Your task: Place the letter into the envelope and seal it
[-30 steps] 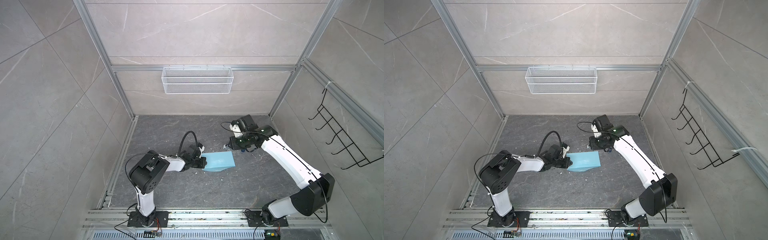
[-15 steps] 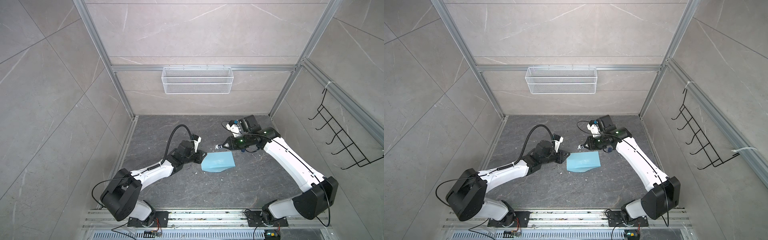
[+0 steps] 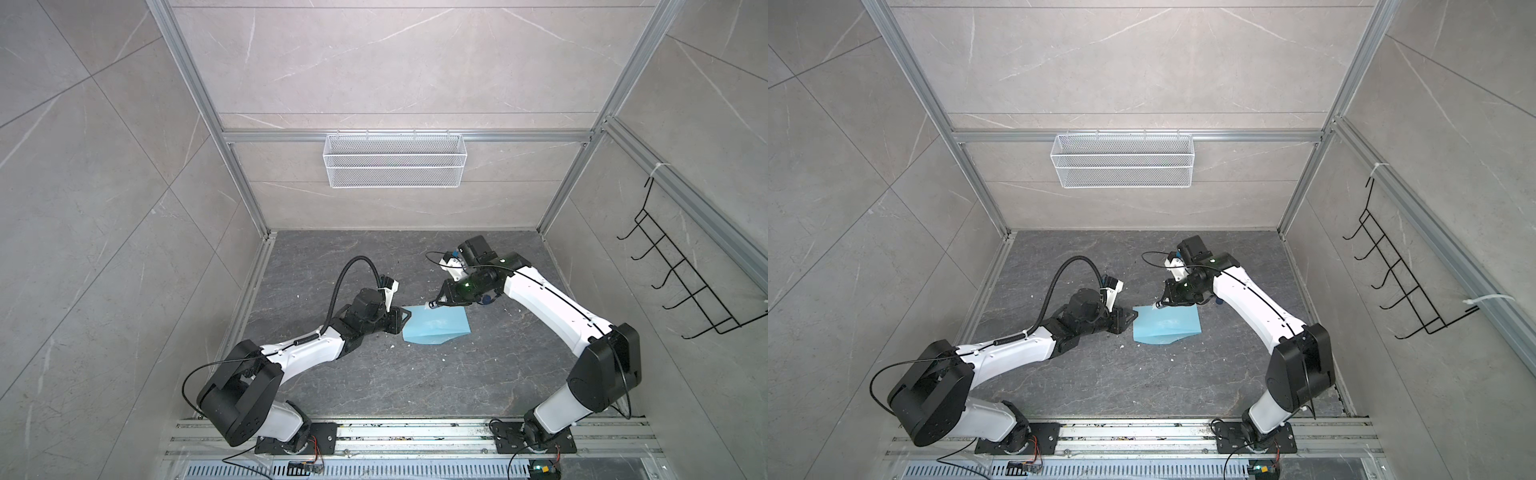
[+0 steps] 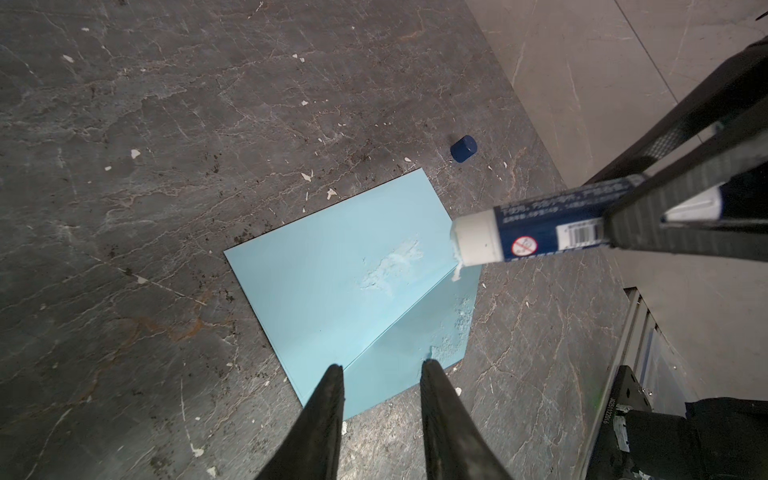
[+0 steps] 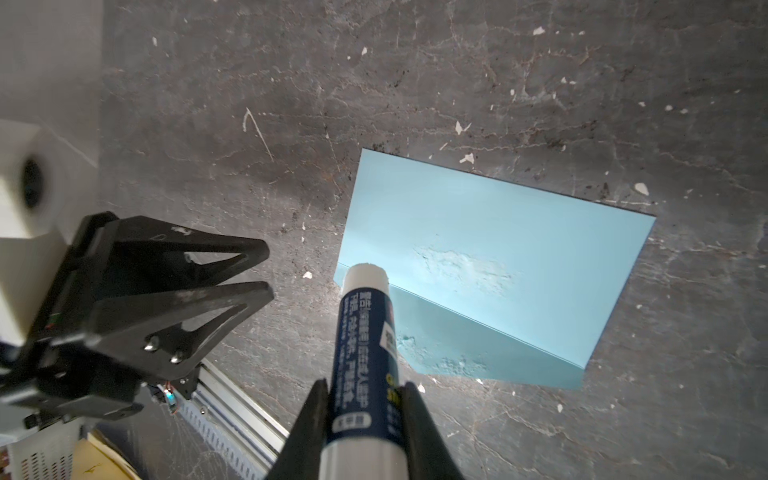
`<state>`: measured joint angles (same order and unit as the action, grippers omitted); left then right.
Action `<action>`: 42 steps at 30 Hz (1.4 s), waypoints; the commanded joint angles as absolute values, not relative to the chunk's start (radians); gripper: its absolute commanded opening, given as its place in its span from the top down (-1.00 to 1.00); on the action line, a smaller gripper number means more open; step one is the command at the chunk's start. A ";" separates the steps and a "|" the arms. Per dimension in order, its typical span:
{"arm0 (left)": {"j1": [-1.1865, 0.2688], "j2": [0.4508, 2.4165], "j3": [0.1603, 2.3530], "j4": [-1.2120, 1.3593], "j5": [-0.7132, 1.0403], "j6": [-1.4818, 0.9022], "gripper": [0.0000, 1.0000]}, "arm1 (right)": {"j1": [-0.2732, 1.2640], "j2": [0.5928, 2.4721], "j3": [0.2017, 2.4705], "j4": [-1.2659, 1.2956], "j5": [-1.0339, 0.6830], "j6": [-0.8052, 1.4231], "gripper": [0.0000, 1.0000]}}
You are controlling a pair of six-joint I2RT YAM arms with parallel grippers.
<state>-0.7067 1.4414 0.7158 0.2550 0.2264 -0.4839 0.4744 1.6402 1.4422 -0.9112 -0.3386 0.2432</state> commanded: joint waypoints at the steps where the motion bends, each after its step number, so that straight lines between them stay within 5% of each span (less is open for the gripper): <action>1: -0.703 1.474 0.743 0.266 0.221 -0.505 0.29 | 0.524 1.707 1.506 -0.982 -0.215 0.237 1.00; 17: -0.703 1.737 0.817 0.315 0.304 -0.590 0.70 | 0.677 1.951 1.696 -1.124 0.084 0.234 1.00; 42: -0.703 1.828 0.828 0.324 0.307 -0.607 0.80 | 0.741 2.085 1.761 -1.225 0.292 0.229 1.00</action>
<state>-0.7067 1.8187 0.8009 0.3153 0.2977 -0.6025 0.7338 2.0724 1.7359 -1.1793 0.2321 0.2379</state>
